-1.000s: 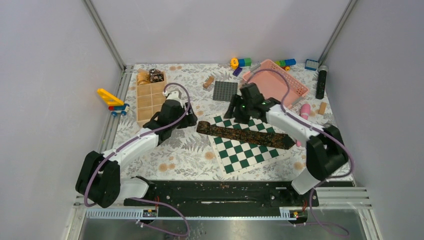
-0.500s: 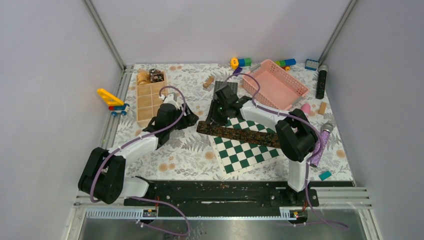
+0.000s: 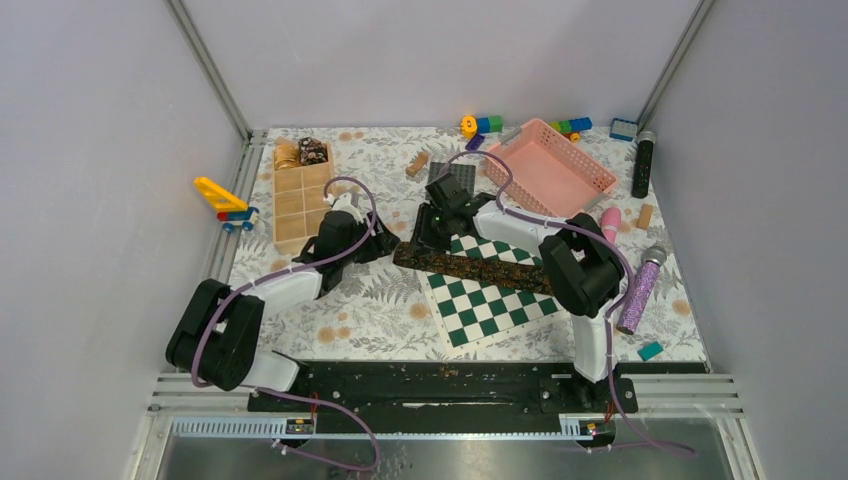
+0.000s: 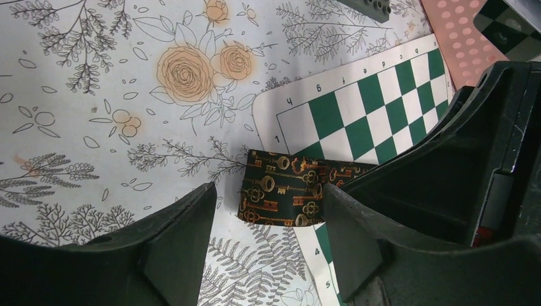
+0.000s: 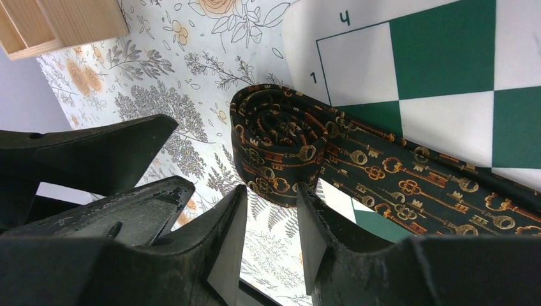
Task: Roll the ties
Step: Roll the tie at the center of the board.
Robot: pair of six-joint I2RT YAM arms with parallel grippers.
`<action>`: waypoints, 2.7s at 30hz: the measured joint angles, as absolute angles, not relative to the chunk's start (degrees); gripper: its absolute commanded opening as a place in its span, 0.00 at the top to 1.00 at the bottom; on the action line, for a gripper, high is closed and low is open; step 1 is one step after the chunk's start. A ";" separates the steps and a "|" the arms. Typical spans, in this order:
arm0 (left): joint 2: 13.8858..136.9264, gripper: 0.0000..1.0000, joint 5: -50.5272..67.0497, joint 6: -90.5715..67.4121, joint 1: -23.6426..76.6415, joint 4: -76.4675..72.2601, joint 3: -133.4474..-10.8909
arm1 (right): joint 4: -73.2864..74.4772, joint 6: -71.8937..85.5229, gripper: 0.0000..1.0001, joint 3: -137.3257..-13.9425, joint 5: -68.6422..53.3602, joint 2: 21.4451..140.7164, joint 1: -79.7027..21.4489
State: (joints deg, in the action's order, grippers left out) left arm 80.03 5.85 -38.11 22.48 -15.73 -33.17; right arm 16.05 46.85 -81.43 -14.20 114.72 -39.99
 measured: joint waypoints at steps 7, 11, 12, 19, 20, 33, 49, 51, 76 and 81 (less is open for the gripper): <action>82.70 0.39 7.44 -38.22 22.39 -18.26 -33.12 | 17.45 46.85 0.62 -81.87 -12.86 115.46 -40.14; 84.40 0.40 9.06 -38.24 22.39 -20.23 -32.86 | 18.24 47.03 0.63 -81.84 -11.55 115.59 -40.14; 84.88 0.40 9.41 -38.24 22.39 -20.58 -32.84 | 18.33 47.07 0.63 -81.84 -11.38 115.59 -40.14; 87.48 0.40 12.19 -38.24 22.39 -23.88 -32.21 | 18.90 47.64 0.64 -81.67 -9.89 115.61 -40.14; 87.68 0.40 12.60 -38.24 22.39 -24.32 -32.21 | 18.96 47.68 0.64 -81.67 -9.87 115.63 -40.14; 90.78 0.41 16.80 -39.68 22.39 -30.50 -30.48 | 18.98 48.05 0.65 -80.79 -9.50 115.68 -40.14; 95.20 0.43 19.79 -42.35 22.39 -36.29 -30.33 | 18.94 48.34 0.65 -80.47 -9.52 115.68 -40.14; 95.96 0.45 20.32 -42.65 22.39 -37.58 -30.22 | 18.87 48.42 0.65 -80.34 -9.56 115.68 -40.14; 95.57 0.53 20.71 -42.39 22.26 -34.28 -31.75 | 18.79 45.71 0.56 -74.13 -9.10 102.02 -38.96; 93.08 0.53 19.49 -40.88 22.83 -29.12 -33.47 | 18.74 44.49 0.55 -69.28 -8.16 93.93 -35.51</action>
State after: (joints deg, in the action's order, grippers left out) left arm 93.08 19.49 -40.88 22.83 -29.12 -33.47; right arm 18.74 44.49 -69.28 -8.16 93.93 -35.51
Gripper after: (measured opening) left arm 0.475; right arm 0.445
